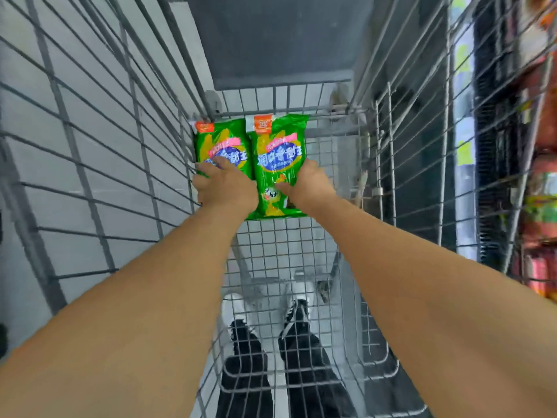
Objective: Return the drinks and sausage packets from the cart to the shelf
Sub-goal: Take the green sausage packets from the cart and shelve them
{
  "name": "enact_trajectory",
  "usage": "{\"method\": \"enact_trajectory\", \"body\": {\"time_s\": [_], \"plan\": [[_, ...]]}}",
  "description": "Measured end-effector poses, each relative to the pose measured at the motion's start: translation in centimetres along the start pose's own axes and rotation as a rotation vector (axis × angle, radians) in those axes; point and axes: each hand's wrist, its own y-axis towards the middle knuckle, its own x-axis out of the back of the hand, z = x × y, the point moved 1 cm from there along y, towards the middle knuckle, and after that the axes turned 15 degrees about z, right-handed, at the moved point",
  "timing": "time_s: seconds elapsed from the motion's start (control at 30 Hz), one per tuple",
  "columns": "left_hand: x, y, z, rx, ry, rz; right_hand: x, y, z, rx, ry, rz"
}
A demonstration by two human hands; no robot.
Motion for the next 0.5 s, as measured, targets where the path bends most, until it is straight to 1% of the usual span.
{"method": "enact_trajectory", "body": {"time_s": [0.1,0.17,0.37,0.43,0.5], "plan": [[0.3,0.1,-0.2,0.05,-0.061,0.01,-0.5,0.7,-0.1,-0.001,0.024,-0.056],[0.2,0.1,-0.1,0.04,-0.047,0.008,-0.7,1.0,-0.3,-0.006,0.056,-0.075],[0.0,0.0,0.2,-0.039,-0.064,-0.057,0.5,1.2,-1.9,-0.067,0.17,-0.001],[0.0,0.0,0.3,-0.055,-0.108,-0.085,0.8,1.2,-2.4,-0.063,0.191,0.017],[-0.3,0.0,0.4,-0.062,-0.2,-0.064,0.7,1.0,-2.8,-0.057,0.234,0.027]]}}
